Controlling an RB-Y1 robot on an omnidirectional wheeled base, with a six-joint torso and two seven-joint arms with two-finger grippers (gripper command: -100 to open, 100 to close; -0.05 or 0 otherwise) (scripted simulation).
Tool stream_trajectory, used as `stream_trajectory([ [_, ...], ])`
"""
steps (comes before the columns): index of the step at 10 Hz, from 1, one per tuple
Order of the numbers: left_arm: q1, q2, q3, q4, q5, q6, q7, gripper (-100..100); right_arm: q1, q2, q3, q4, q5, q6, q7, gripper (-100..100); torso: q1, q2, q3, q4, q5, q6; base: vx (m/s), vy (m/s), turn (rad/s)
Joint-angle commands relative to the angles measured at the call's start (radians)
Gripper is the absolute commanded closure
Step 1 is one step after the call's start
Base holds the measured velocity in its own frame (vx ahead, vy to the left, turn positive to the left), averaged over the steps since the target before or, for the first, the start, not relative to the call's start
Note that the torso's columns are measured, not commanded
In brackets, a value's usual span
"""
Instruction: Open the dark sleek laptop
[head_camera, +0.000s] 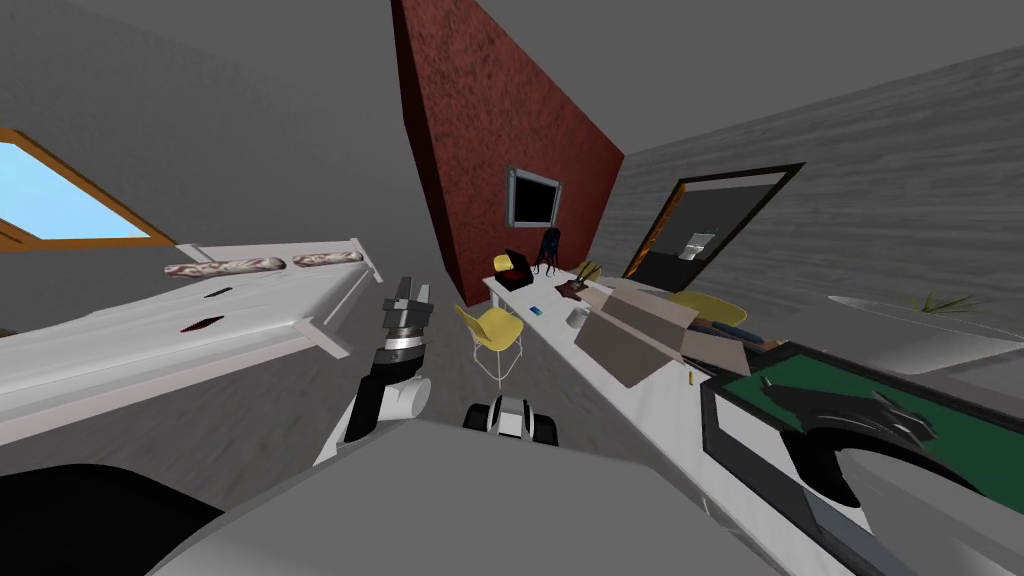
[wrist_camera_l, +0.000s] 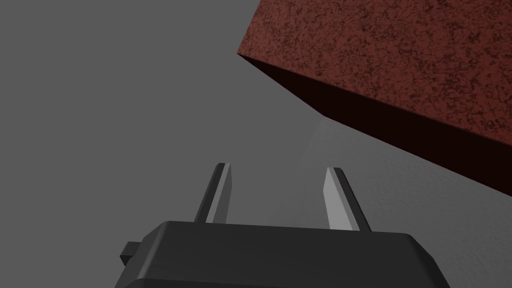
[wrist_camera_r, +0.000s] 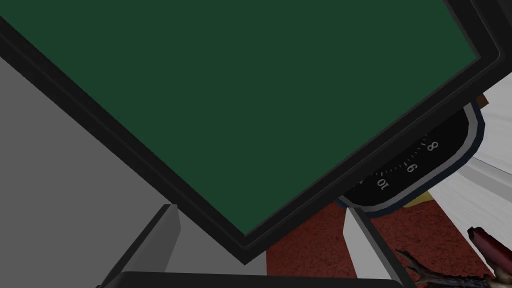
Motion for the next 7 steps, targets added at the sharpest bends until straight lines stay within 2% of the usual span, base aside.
stream_trajectory([
  [1, 0.0, 0.0, 0.0, 0.0, 0.0, 0.0, 0.0, 0, 0.009, -0.055, -0.004, 0.022, 0.013, 0.037, 0.007, -100, -0.002, 0.001, 0.0, 0.0, -0.001, 0.0, 0.102, 0.018, 0.087],
  [2, 0.0, 0.0, 0.0, 0.0, 0.0, 0.0, 0.0, 0, 0.01, -0.078, -0.003, 0.031, 0.02, 0.053, 0.011, -100, -0.002, 0.001, 0.001, 0.0, -0.001, 0.0, 0.093, 0.01, 0.104],
  [3, 0.0, 0.0, 0.0, 0.0, 0.0, 0.0, 0.0, 0, 0.009, -0.062, -0.002, 0.024, 0.019, 0.043, 0.008, -100, -0.002, 0.0, 0.0, 0.0, -0.001, 0.0, 0.043, 0.002, 0.027],
  [4, 0.0, 0.0, 0.0, 0.0, 0.0, 0.0, 0.0, 0, 0.009, -0.064, -0.002, 0.025, 0.02, 0.046, 0.008, -100, -0.002, 0.001, 0.001, 0.0, -0.001, 0.0, 0.009, 0.001, -0.002],
  [5, 0.0, 0.0, 0.0, 0.0, 0.0, 0.0, 0.0, 0, 0.009, -0.064, -0.002, 0.025, 0.02, 0.046, 0.008, 100, -0.001, 0.001, 0.001, 0.0, -0.001, 0.0, 0.0, 0.0, 0.0],
  [6, 0.0, 0.0, 0.0, 0.0, 0.0, 0.0, 0.0, 0, -0.008, -0.024, 0.017, 0.034, 0.07, 0.09, 0.0, 100, -0.001, 0.0, 0.0, 0.0, 0.0, 0.0, -0.035, -0.015, 0.107],
  [7, 0.0, 0.0, 0.0, 0.0, 0.0, 0.0, 0.0, 0, -0.008, -0.024, 0.017, 0.034, 0.079, 0.09, 0.0, 100, -0.001, 0.0, 0.0, 0.0, -0.001, -0.001, -0.046, -0.016, 0.088],
])
